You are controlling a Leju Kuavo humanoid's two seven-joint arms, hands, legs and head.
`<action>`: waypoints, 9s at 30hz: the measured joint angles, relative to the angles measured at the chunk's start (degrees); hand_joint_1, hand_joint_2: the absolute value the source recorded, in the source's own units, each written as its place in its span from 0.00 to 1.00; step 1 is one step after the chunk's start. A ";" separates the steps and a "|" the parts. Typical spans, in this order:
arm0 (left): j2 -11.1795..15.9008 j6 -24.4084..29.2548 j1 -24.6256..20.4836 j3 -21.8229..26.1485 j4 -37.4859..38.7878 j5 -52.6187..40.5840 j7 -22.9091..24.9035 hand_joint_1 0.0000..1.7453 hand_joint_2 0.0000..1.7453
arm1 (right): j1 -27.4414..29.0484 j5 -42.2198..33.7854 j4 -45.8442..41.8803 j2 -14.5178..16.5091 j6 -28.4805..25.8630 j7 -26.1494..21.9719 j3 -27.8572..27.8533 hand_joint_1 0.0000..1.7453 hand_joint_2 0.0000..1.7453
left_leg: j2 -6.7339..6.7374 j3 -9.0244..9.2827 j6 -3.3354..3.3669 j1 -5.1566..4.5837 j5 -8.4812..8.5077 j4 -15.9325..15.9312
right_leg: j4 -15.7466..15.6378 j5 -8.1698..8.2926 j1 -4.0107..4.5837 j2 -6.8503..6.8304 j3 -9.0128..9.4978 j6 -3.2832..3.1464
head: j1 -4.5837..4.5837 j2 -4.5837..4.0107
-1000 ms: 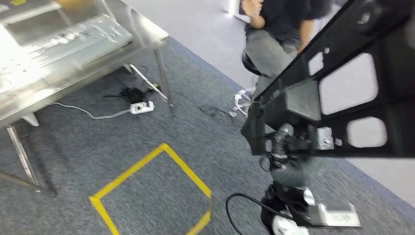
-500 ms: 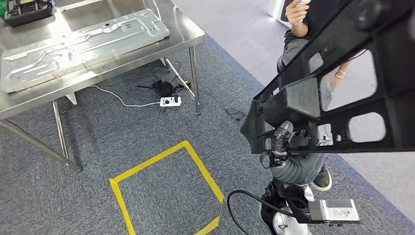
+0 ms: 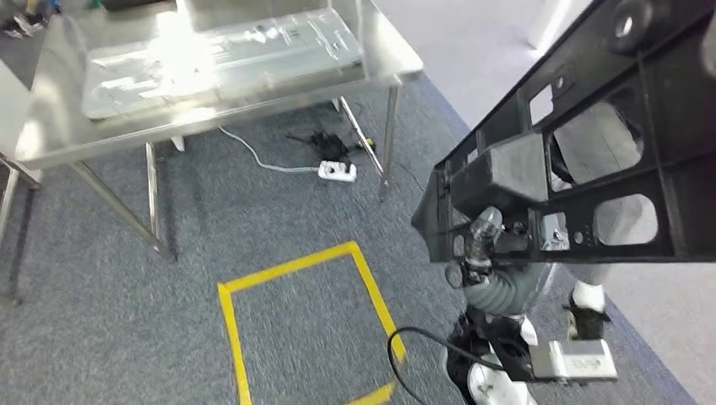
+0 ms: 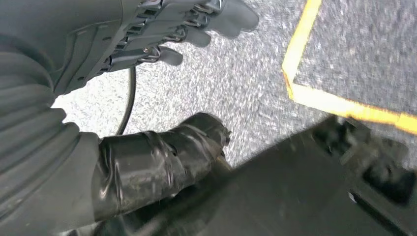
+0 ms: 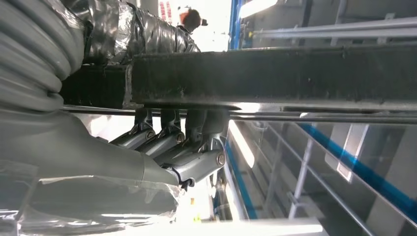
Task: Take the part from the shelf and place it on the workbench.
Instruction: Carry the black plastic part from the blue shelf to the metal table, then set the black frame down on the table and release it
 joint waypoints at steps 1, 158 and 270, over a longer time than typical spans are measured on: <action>0.01 0.01 -0.06 -0.01 0.00 0.00 0.02 0.00 1.00 | -0.04 -0.40 0.01 0.00 -0.01 -0.28 0.01 1.00 1.00 | -0.56 0.19 0.31 -0.09 -0.04 -0.08 | 3.27 -1.46 -0.08 1.68 -1.62 -0.04 | 0.19 0.00; 2.88 -4.50 -0.84 -3.07 -0.02 -3.17 -2.12 0.00 1.00 | 1.04 50.69 -6.39 -27.04 21.42 47.18 -25.06 1.00 1.00 | -1.20 3.29 0.97 -0.76 -0.72 -2.01 | 10.45 0.66 -0.38 4.15 -8.60 0.10 | 0.96 0.00; 3.81 -2.04 -7.30 -5.13 -4.28 -17.48 -2.42 0.00 0.00 | -20.18 63.01 -2.20 -18.39 19.60 35.69 25.32 0.00 0.00 | -1.36 6.98 -2.82 0.72 -5.88 -0.12 | -3.48 10.98 -0.01 3.23 -7.19 -1.35 | 0.69 0.00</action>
